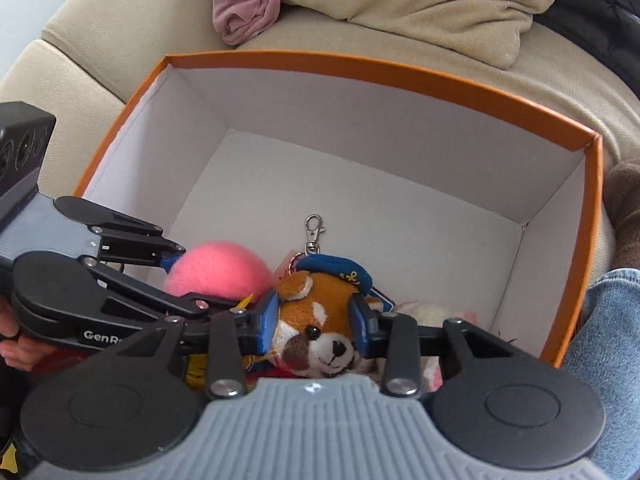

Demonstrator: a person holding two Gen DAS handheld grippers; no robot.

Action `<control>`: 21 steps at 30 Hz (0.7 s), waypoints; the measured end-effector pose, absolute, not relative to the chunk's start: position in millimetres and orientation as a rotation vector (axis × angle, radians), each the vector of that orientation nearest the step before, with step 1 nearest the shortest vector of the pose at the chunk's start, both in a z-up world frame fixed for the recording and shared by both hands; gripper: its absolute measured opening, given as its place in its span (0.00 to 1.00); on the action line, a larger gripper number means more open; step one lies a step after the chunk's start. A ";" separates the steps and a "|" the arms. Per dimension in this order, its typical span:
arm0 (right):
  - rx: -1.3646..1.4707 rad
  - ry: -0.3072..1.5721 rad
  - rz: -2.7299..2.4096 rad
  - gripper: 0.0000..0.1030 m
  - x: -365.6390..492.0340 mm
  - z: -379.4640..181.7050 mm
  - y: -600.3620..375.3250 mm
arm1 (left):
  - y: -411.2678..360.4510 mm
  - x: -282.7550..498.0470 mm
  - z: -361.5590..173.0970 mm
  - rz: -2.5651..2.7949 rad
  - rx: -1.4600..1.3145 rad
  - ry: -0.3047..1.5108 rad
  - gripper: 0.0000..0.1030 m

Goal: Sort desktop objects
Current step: 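Lower both tools into the box and open them to release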

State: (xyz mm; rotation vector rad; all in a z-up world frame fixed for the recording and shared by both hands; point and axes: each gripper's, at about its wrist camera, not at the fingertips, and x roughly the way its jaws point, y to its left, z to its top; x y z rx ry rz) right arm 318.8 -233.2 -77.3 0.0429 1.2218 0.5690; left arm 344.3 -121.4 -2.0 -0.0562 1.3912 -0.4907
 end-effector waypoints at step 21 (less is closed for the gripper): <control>0.001 0.836 0.465 0.47 216.9 -15.8 -243.0 | -83.7 287.4 81.8 -0.428 -0.151 1.058 0.56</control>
